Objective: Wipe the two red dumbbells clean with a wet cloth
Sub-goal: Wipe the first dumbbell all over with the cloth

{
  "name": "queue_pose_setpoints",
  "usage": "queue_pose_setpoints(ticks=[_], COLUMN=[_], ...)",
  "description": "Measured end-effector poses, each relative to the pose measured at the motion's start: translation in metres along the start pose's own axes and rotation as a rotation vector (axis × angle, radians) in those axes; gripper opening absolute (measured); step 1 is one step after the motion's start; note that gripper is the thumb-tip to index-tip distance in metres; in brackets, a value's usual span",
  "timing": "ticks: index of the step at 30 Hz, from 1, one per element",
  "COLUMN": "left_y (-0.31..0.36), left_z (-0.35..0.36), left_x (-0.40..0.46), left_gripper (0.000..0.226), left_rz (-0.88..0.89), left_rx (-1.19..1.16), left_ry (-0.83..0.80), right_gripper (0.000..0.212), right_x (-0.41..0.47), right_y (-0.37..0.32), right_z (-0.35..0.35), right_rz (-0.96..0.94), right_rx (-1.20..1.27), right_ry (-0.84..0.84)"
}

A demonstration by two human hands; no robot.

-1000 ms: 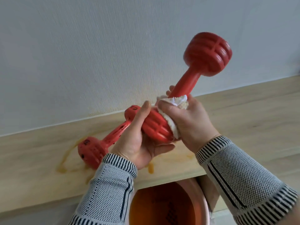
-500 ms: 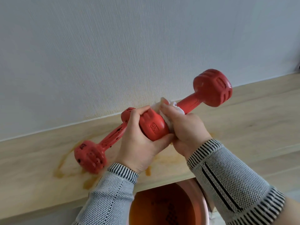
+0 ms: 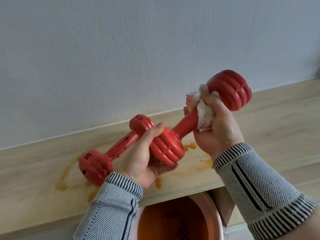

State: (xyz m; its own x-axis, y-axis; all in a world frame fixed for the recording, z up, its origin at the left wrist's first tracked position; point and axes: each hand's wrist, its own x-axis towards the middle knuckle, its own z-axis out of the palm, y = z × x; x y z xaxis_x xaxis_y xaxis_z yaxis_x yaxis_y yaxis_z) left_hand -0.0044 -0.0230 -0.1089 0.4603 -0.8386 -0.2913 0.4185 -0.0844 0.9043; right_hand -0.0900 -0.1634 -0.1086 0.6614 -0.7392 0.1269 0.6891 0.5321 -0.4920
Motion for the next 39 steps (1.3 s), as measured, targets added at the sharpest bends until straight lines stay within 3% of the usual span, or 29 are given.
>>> queue_pose_setpoints(ticks=[3, 5, 7, 9, 12, 14, 16, 17, 19, 25, 28, 30, 31, 34, 37, 39], left_y=[0.0, -0.006, -0.013, -0.021, -0.018, -0.009, -0.001, 0.003, 0.004, 0.006, 0.014, 0.018, 0.019, 0.021, 0.028, 0.031], left_z=[-0.001, -0.001, -0.005, -0.011, -0.008, 0.0, 0.0, -0.003, -0.008, -0.018, -0.024, -0.026, -0.025, -0.027, -0.028, -0.022], left_x=[-0.002, 0.0, 0.004, 0.009, 0.006, -0.002, -0.004, -0.006, -0.006, -0.003, -0.009, -0.011, -0.012, -0.012, -0.008, -0.007], left_gripper=[0.038, 0.052, 0.065, 0.074, 0.066, 0.057, 0.057, 0.059, 0.06, 0.059, 0.04, 0.035, 0.037, 0.053, 0.072, 0.086], left_rz=[0.073, 0.369, 0.716, 0.929, 0.784, 0.472, 0.048, -0.077, -0.151, 0.066, 0.25, 0.348, 0.391, 0.557, 0.701, 0.796], left_rx=[0.069, 0.332, 0.783, 1.013, 0.871, 0.488, 0.038, -0.09, -0.215, -0.361, -0.259, -0.169, -0.117, 0.024, 0.087, 0.089], left_ry=[0.012, 0.107, 0.26, 0.309, 0.326, 0.215, 0.063, 0.025, -0.012, 0.116, 0.151, 0.18, 0.198, 0.219, 0.254, 0.282], right_gripper=[0.006, 0.007, 0.002, 0.013, 0.01, 0.013, 0.012, 0.011, 0.012, 0.04, 0.028, 0.028, 0.029, 0.041, 0.064, 0.049], right_x=[-0.001, 0.001, 0.003, 0.003, 0.001, -0.001, -0.005, -0.006, -0.007, -0.009, -0.001, 0.006, 0.009, 0.011, 0.001, -0.004], right_y=[0.0, -0.002, -0.001, 0.001, 0.001, 0.0, -0.002, -0.002, -0.003, -0.003, -0.001, -0.009, -0.015, -0.026, -0.02, -0.015], right_z=[0.007, 0.011, 0.01, 0.007, 0.006, 0.007, 0.01, 0.011, 0.015, 0.012, -0.008, -0.02, -0.023, -0.02, -0.011, -0.006], right_rz=[0.067, 0.14, 0.22, 0.244, 0.188, 0.149, 0.124, 0.112, 0.109, 0.249, 0.348, 0.253, 0.179, 0.056, 0.087, 0.078], right_rx=[-0.012, 0.007, 0.083, 0.147, 0.14, 0.131, 0.099, 0.055, -0.071, -0.265, -0.295, -0.144, -0.097, -0.187, -0.405, -0.45], right_ry=[0.038, 0.18, 0.329, 0.384, 0.256, 0.152, 0.033, -0.044, -0.153, -0.317, 0.073, 0.354, 0.401, 0.252, 0.157, 0.136])
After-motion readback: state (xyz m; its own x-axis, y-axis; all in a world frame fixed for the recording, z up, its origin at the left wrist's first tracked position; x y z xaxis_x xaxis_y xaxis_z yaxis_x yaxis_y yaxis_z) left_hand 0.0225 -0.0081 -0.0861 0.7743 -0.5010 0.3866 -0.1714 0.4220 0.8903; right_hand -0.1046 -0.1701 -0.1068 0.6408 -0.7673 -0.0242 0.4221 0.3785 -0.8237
